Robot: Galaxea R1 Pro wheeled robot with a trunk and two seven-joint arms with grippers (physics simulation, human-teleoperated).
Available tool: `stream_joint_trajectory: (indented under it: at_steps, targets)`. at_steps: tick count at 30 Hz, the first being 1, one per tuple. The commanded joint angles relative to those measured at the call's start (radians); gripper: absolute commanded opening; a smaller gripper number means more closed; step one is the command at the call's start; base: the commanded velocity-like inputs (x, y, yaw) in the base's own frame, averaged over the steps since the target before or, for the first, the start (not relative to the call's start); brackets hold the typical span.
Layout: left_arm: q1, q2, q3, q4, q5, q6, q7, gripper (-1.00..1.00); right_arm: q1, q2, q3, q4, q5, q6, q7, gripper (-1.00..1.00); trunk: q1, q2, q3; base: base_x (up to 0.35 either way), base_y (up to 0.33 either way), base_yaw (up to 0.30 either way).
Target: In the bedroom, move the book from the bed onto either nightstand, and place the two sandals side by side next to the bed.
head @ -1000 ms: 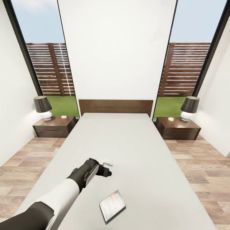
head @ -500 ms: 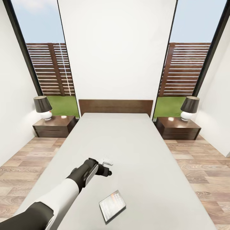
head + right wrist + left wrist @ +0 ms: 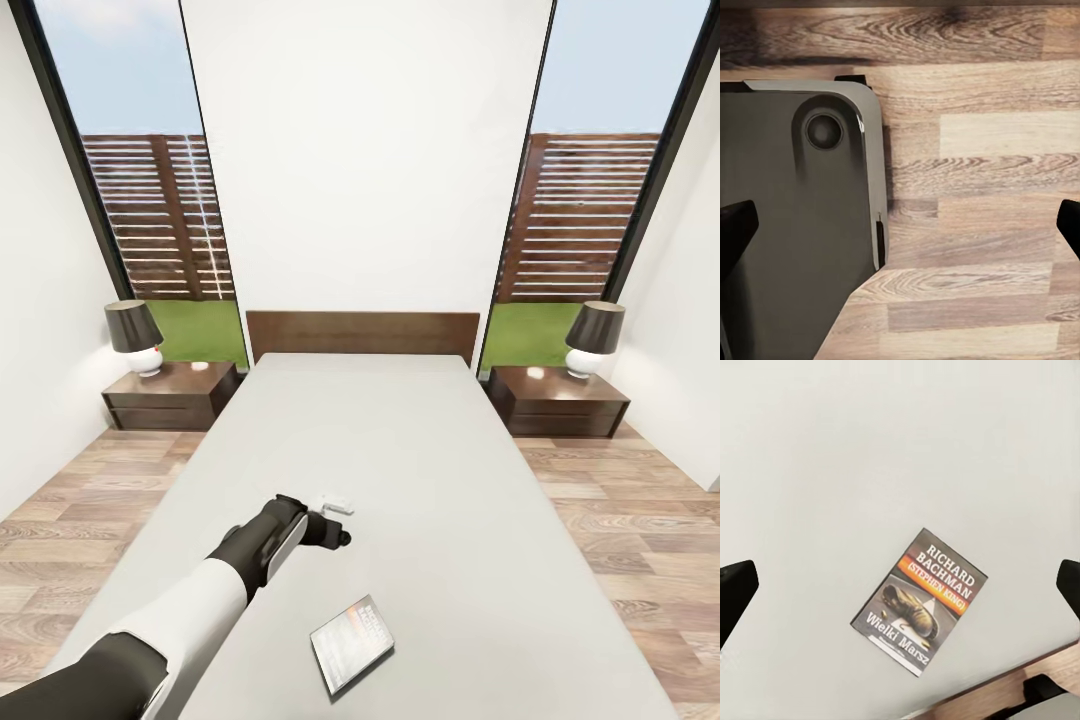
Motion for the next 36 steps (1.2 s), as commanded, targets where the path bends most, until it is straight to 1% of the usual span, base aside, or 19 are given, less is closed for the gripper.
stream_joint_trajectory:
  at_steps: [1,11,16,29,36]
  targets:
    - [-0.001,0.001,-0.005,-0.001,0.01,0.005,0.003,1.0,-0.002,-0.001,-0.009,0.004,0.009,-0.006,0.002,1.0,0.004,-0.009,-0.005,0.0,0.0,0.0]
    - [-0.001,0.001,-0.005,-0.029,0.01,-0.009,0.007,1.0,0.004,-0.002,-0.009,0.004,0.009,-0.006,0.002,1.0,0.043,-0.079,-0.037,0.0,0.0,0.0]
    - [-0.002,0.001,-0.003,-0.044,0.01,-0.027,0.008,1.0,0.011,-0.003,-0.009,0.004,0.009,-0.006,0.002,1.0,0.062,-0.114,-0.052,0.0,0.0,0.0]
    - [-0.002,0.001,-0.003,-0.05,0.01,-0.049,0.011,1.0,0.035,-0.004,-0.009,0.003,0.01,-0.005,0.002,1.0,0.112,-0.205,-0.093,0.0,0.0,0.0]
    - [-0.001,0.001,-0.005,-0.051,0.01,-0.051,0.011,1.0,0.06,-0.003,-0.009,0.004,0.01,-0.003,-0.002,1.0,0.112,-0.205,-0.093,0.0,0.0,0.0]
